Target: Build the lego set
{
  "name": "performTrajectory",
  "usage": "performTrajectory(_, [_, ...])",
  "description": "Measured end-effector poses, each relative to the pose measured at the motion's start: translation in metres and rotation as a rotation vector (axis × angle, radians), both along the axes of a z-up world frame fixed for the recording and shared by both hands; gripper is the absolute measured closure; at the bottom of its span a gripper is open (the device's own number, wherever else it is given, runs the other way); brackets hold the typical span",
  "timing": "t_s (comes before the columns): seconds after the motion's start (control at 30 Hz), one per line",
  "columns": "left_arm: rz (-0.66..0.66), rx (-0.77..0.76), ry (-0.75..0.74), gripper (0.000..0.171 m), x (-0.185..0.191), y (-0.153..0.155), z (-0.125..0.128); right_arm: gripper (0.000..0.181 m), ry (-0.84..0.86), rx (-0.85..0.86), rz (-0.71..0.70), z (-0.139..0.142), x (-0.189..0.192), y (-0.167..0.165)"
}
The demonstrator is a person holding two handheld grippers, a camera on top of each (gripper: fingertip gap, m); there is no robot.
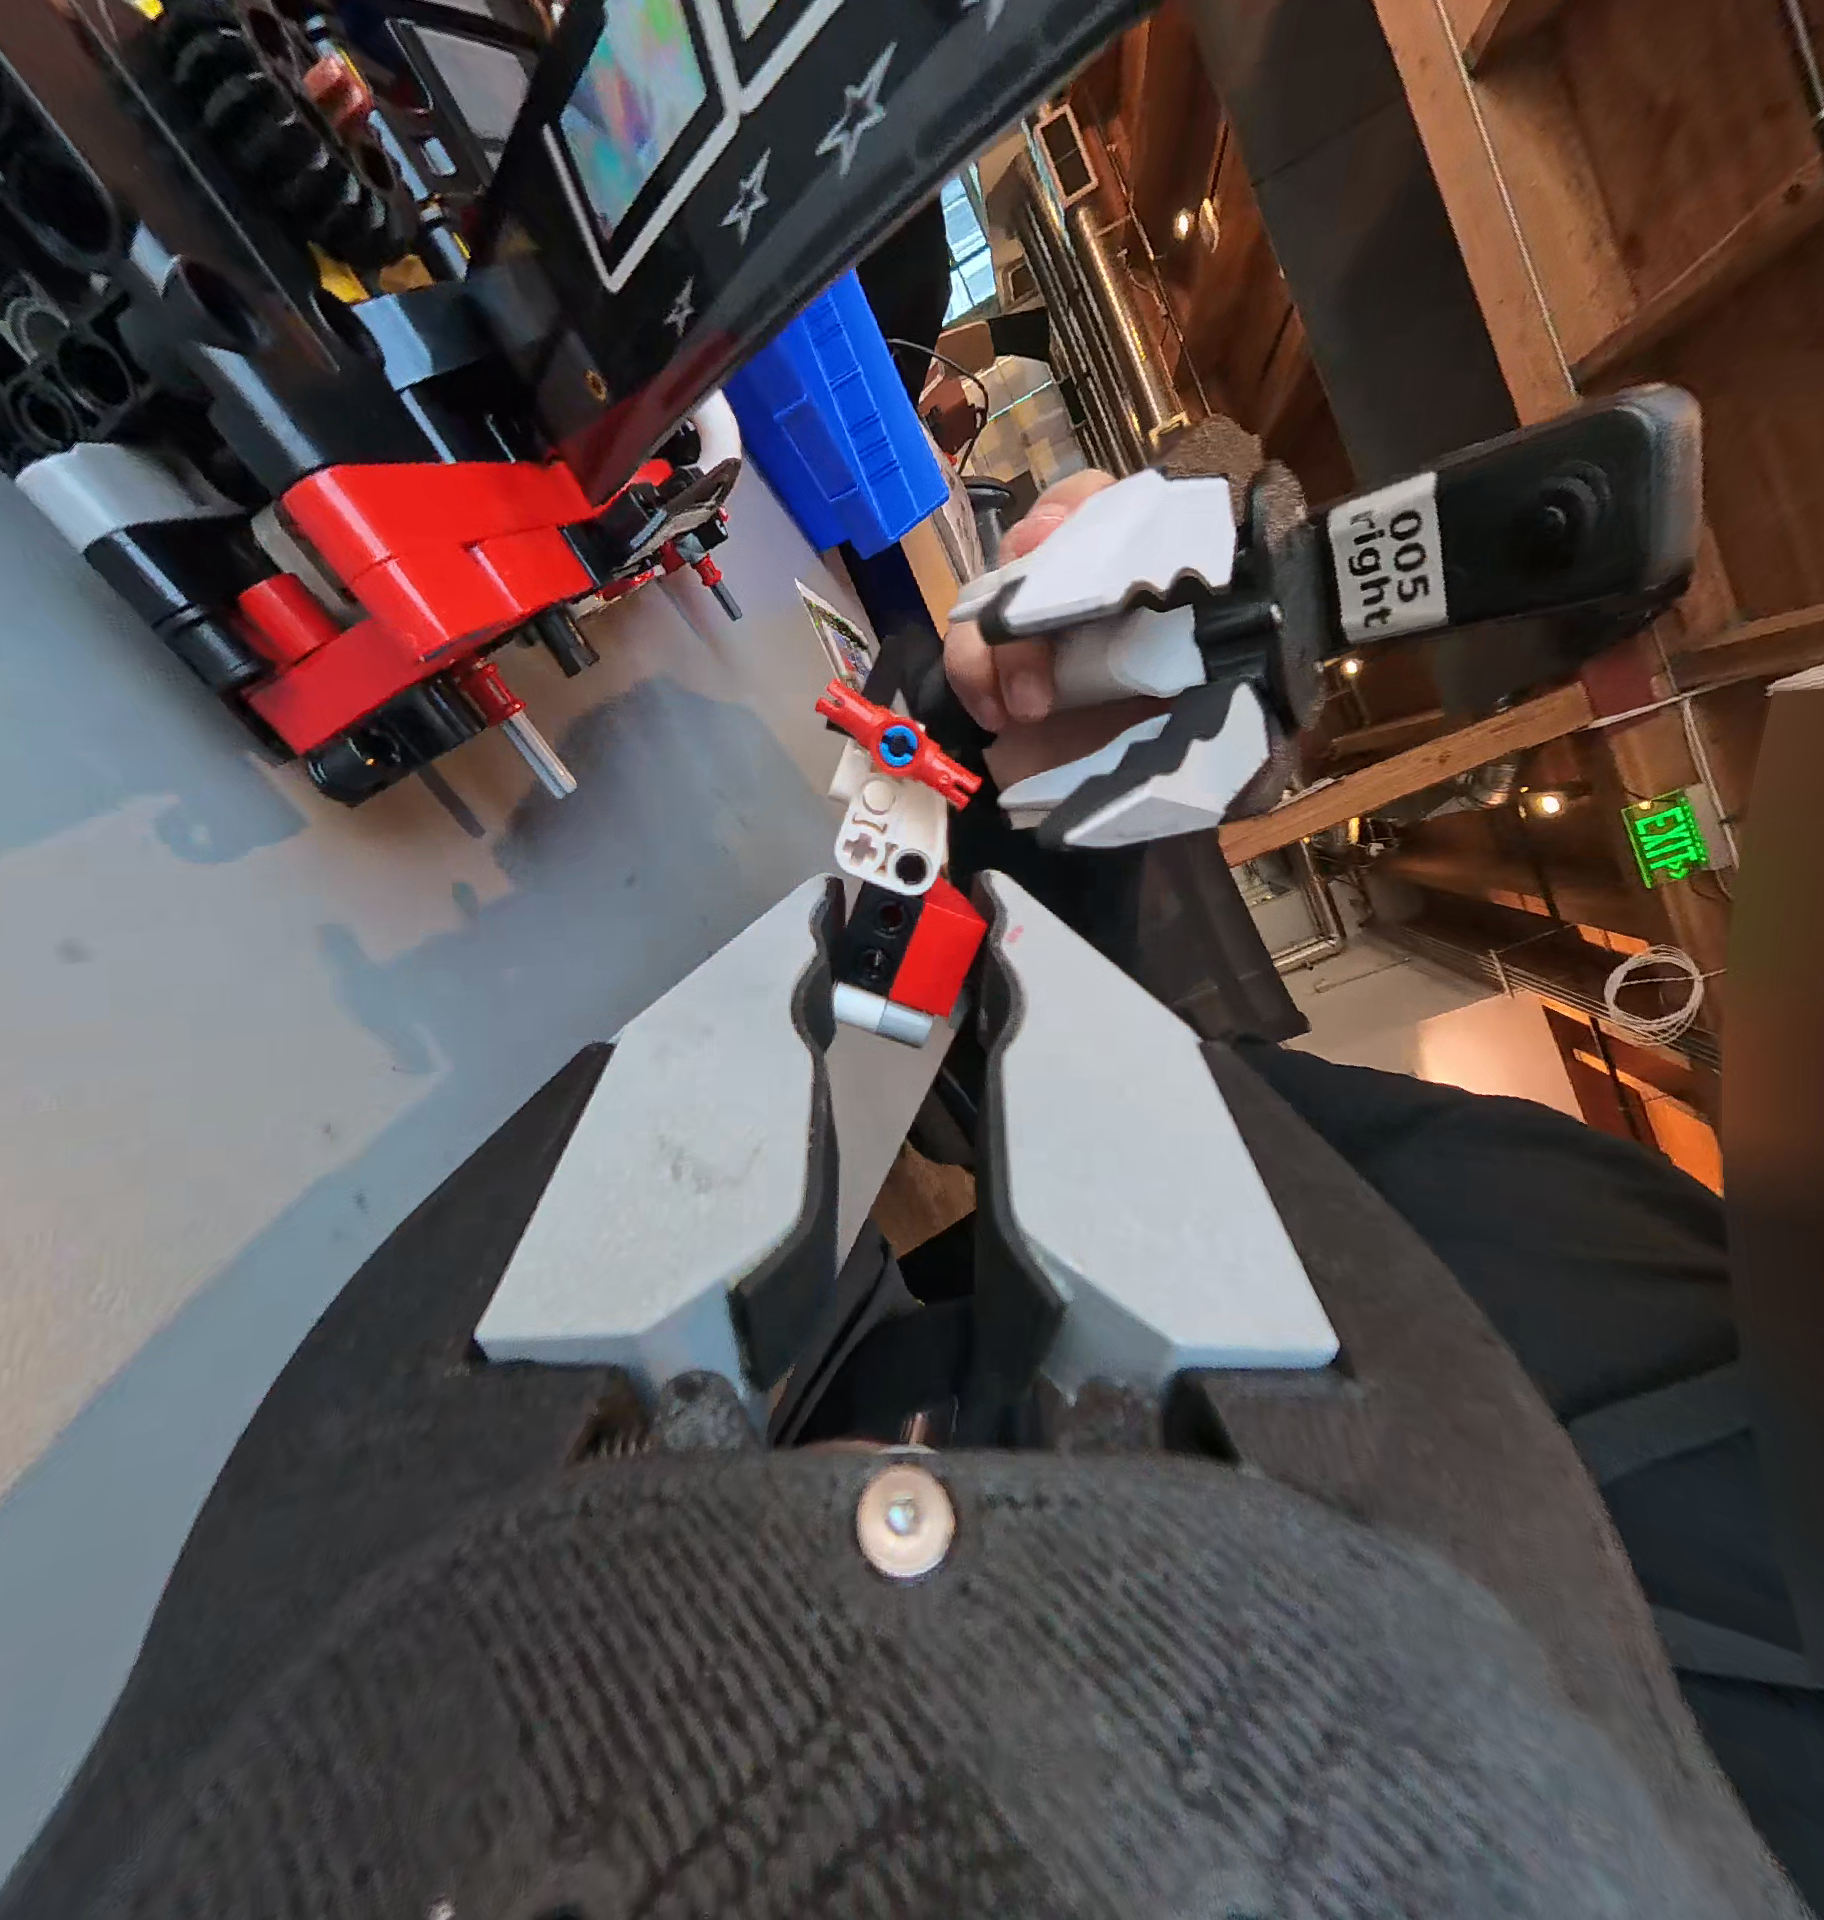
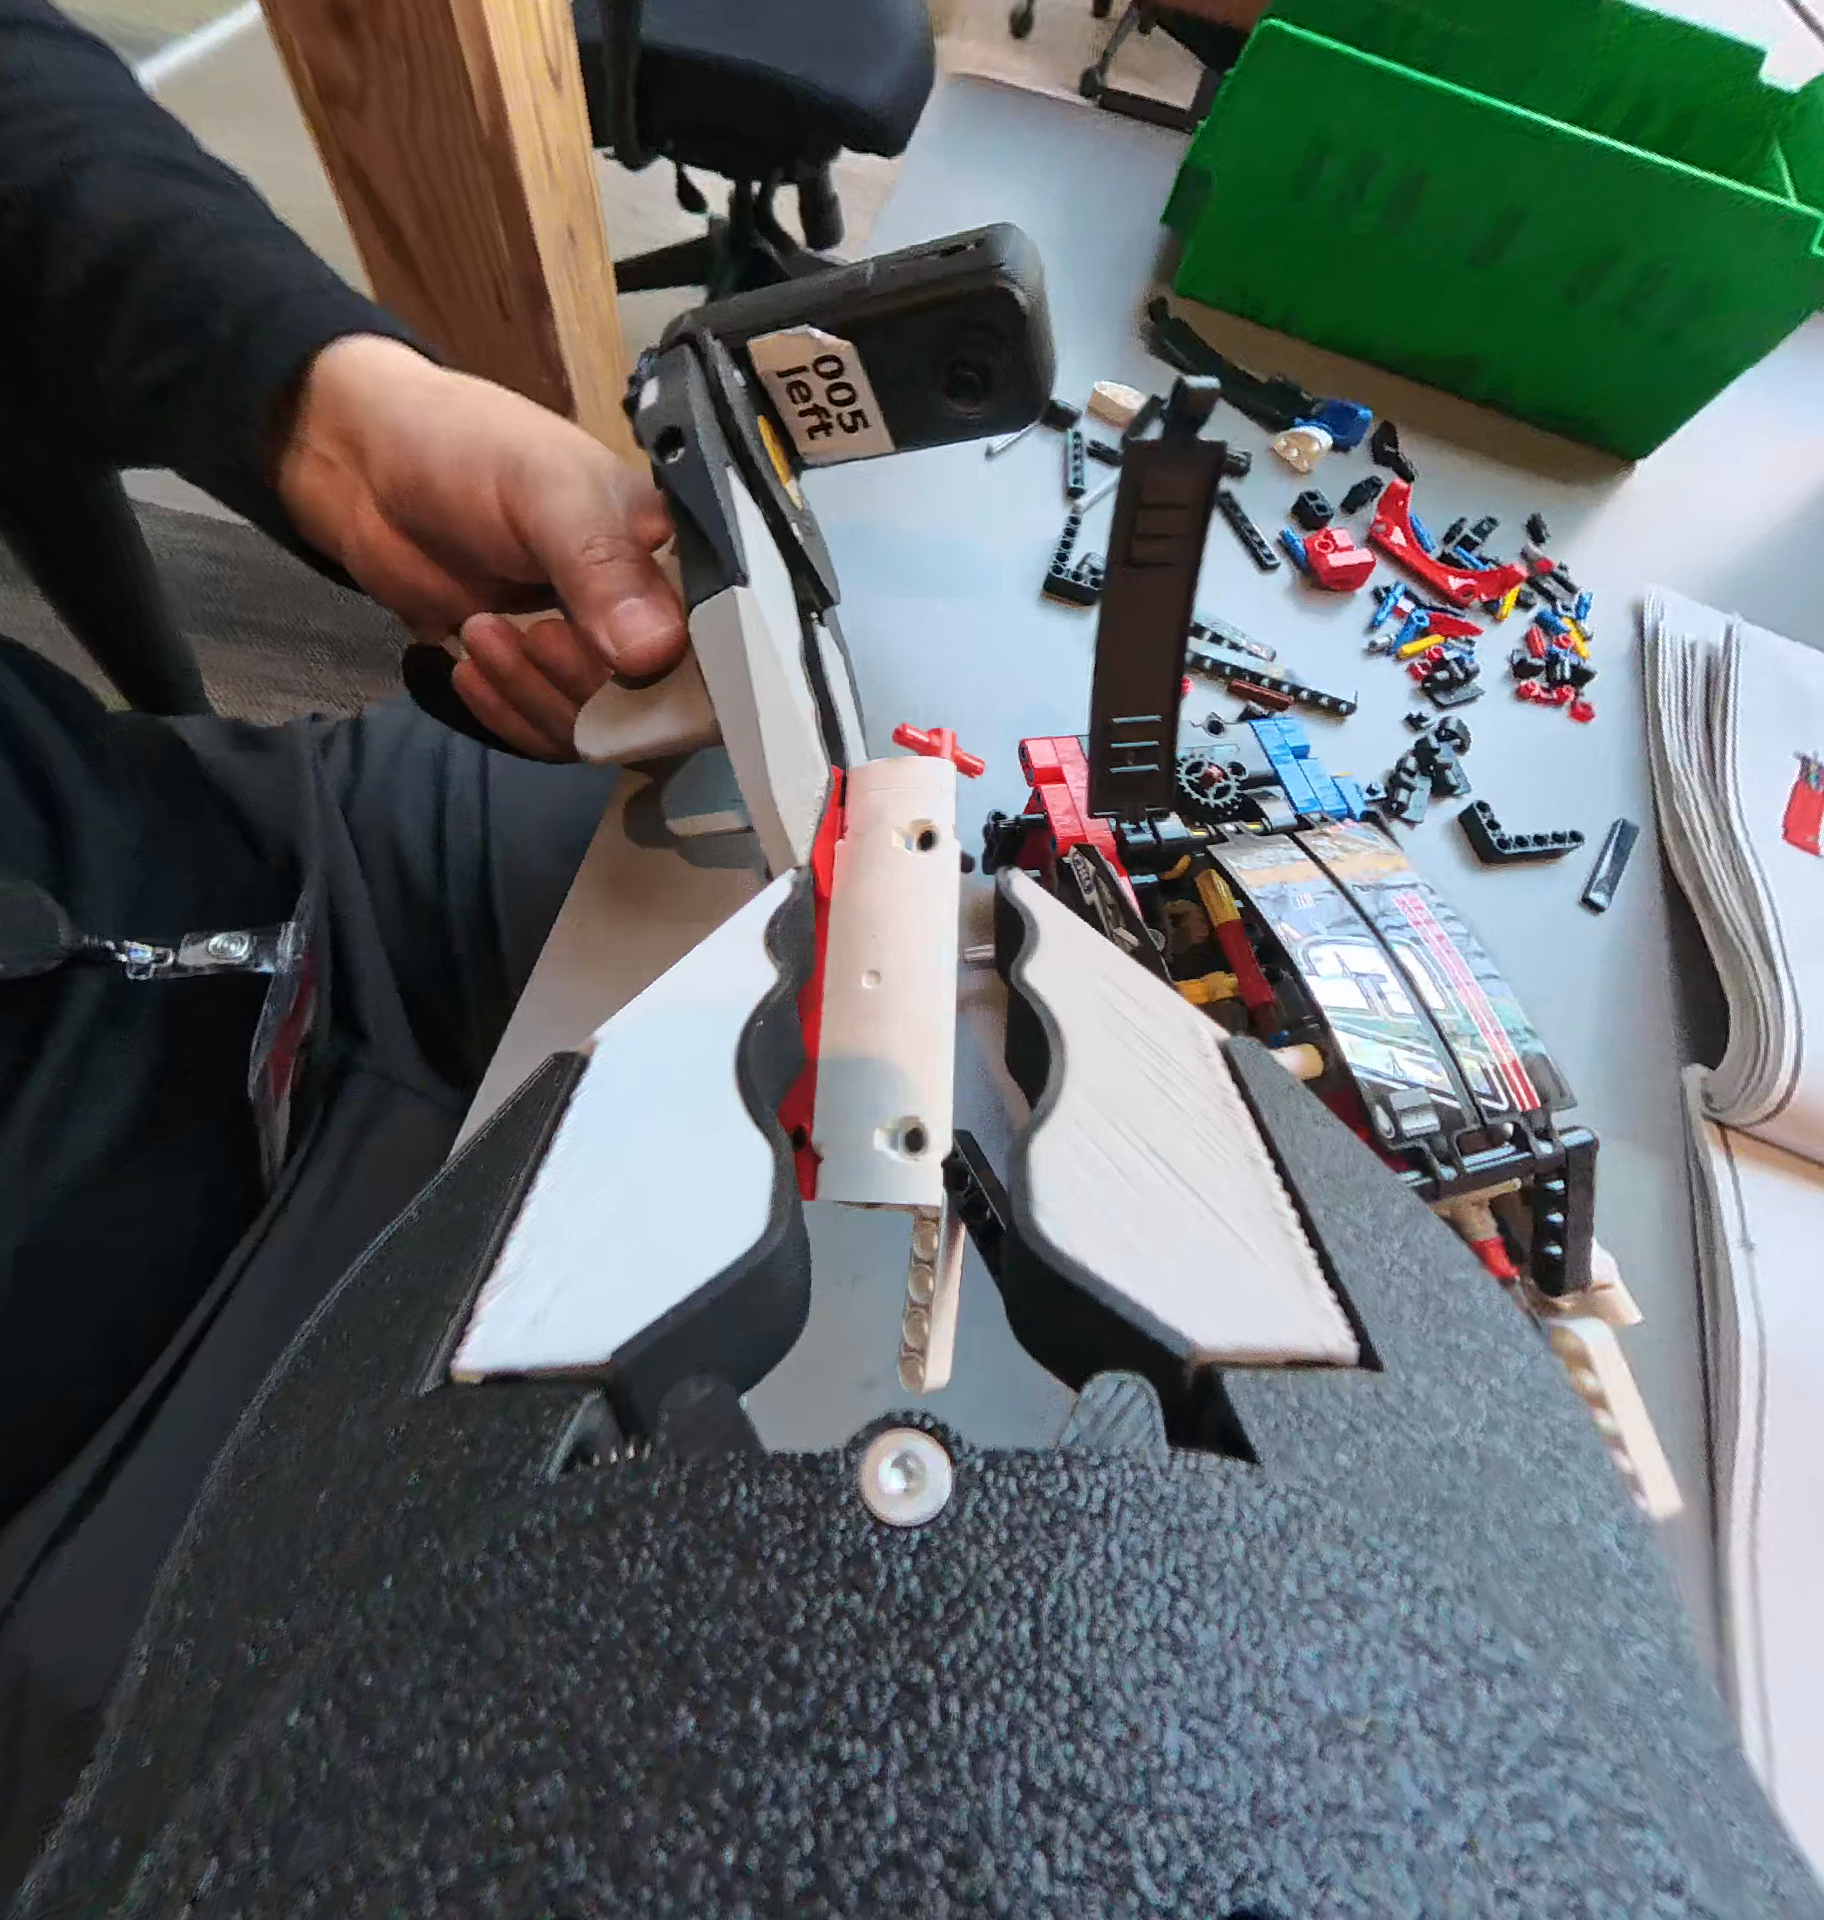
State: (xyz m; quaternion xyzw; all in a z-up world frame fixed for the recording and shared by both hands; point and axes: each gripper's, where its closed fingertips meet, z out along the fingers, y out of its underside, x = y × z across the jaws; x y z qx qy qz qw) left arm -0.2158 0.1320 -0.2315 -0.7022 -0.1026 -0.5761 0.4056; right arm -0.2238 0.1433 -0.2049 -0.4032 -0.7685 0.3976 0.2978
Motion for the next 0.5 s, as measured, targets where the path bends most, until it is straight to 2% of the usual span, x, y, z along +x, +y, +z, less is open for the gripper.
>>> performTrajectory(0.13, [-0.021,0.0,-0.059,0.15,0.002,-0.002,0.004,0.149,0.002,-0.055,-0.02,-0.001,-0.001,0.006])
performTrajectory(0.27, [-0.034,0.013,-0.027,0.15,0.006,-0.003,0.004,0.153,0.018,-0.099,0.005,0.007,0.0,-0.001])
performTrajectory(0.37, [-0.038,0.07,0.079,0.15,0.012,-0.005,0.005,0.162,0.032,-0.16,0.004,0.015,-0.002,-0.008])
performTrajectory(0.43, [-0.06,0.126,0.143,0.15,0.021,-0.008,0.01,0.16,0.04,-0.181,0.014,0.02,-0.004,-0.016])
performTrajectory(0.5, [-0.083,0.198,0.273,0.15,0.029,-0.011,0.011,0.157,0.051,-0.134,0.022,0.02,-0.005,-0.023])
